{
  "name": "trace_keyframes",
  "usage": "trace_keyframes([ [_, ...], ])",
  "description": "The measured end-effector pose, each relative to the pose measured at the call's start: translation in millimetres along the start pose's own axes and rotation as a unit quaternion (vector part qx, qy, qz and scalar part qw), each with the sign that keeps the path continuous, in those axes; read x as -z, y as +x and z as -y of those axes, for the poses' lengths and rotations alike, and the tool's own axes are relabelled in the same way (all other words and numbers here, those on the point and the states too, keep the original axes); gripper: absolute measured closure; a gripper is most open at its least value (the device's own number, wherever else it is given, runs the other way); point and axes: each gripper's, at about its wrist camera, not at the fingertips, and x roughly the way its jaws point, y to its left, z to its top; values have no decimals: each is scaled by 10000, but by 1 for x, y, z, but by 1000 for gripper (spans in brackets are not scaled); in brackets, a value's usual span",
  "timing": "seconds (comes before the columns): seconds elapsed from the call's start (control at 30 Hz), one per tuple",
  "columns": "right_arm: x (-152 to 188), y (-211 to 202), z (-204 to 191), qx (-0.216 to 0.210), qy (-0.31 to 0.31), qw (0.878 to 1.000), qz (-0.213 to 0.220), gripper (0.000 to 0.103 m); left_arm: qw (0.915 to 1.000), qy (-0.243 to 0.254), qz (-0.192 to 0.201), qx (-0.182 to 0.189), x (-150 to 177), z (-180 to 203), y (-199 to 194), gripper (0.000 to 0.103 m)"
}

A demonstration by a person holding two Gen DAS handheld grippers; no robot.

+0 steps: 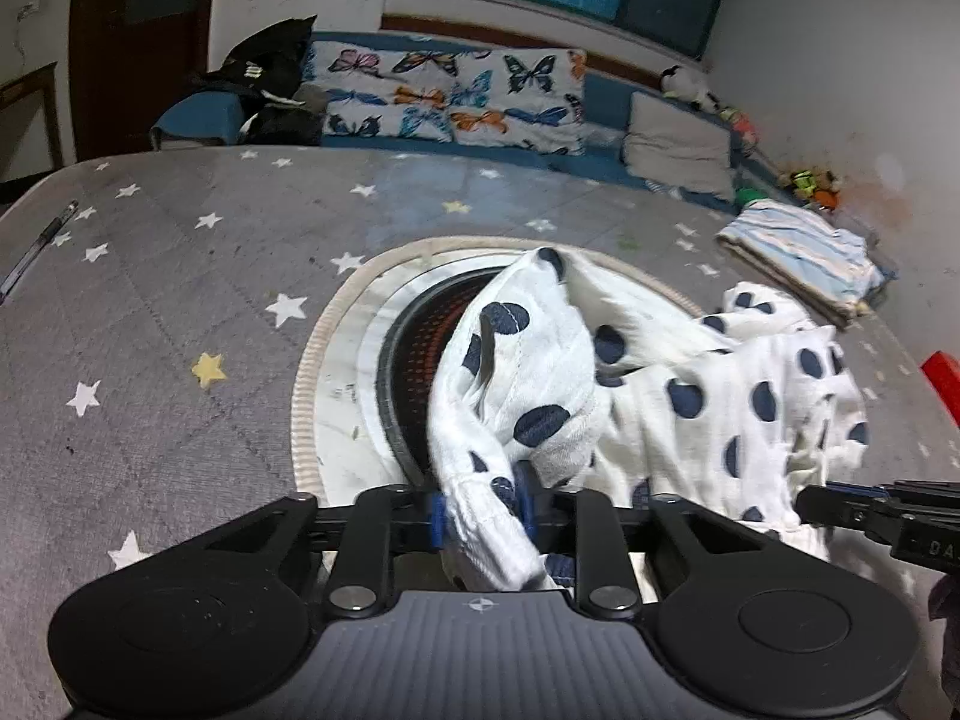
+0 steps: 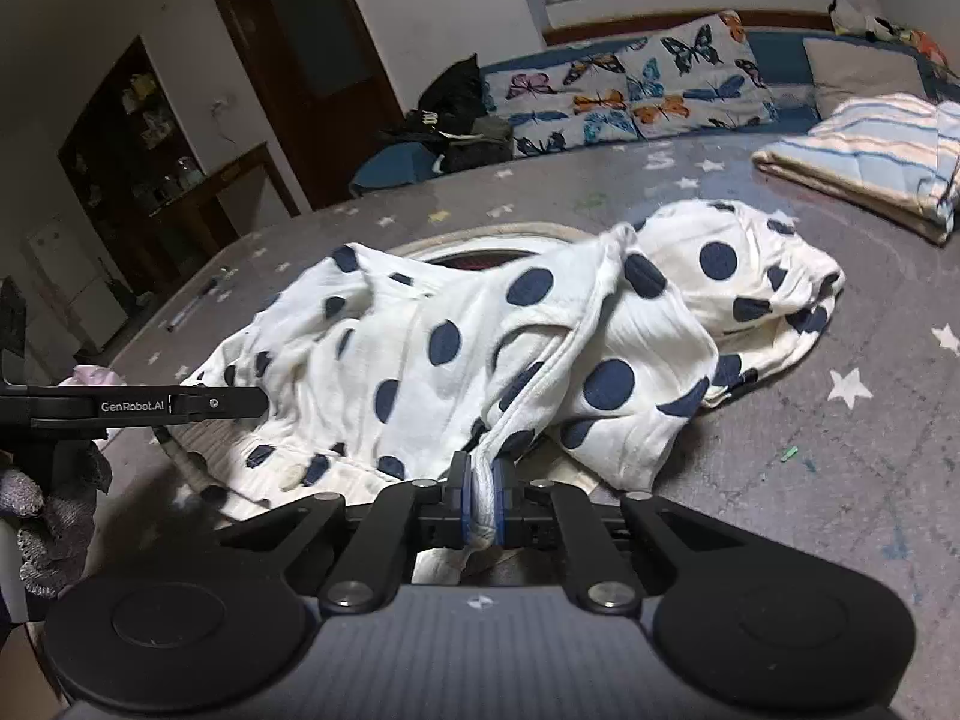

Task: Fold clothes
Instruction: 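Close both tools on the trousers waistband, then lift the trousers with both tools and shake them out above the table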

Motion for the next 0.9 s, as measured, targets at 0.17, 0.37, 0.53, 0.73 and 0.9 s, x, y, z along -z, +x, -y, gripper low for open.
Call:
trace_keyframes([
  [0.17, 1, -28, -4, -283, -58, 9996, 31, 99, 9996, 29, 127, 269, 6, 4, -30, 89],
  [0.37, 22, -71, -14, -639, -264, 9975, -132, 99, 9979, 187, 92, 612, 30, 11, -73, 89],
  [0.53, 47, -110, -24, -895, -484, 9941, -372, 99, 9952, 365, -169, 889, 64, 17, -102, 90],
  [0.73, 80, -145, -35, -1080, -721, 9875, -899, 99, 9886, 572, -681, 1218, 107, 26, -130, 90],
  [0.9, 81, -154, -25, -1011, -679, 9862, -1125, 93, 9861, 747, -846, 1219, 121, 32, -135, 89],
])
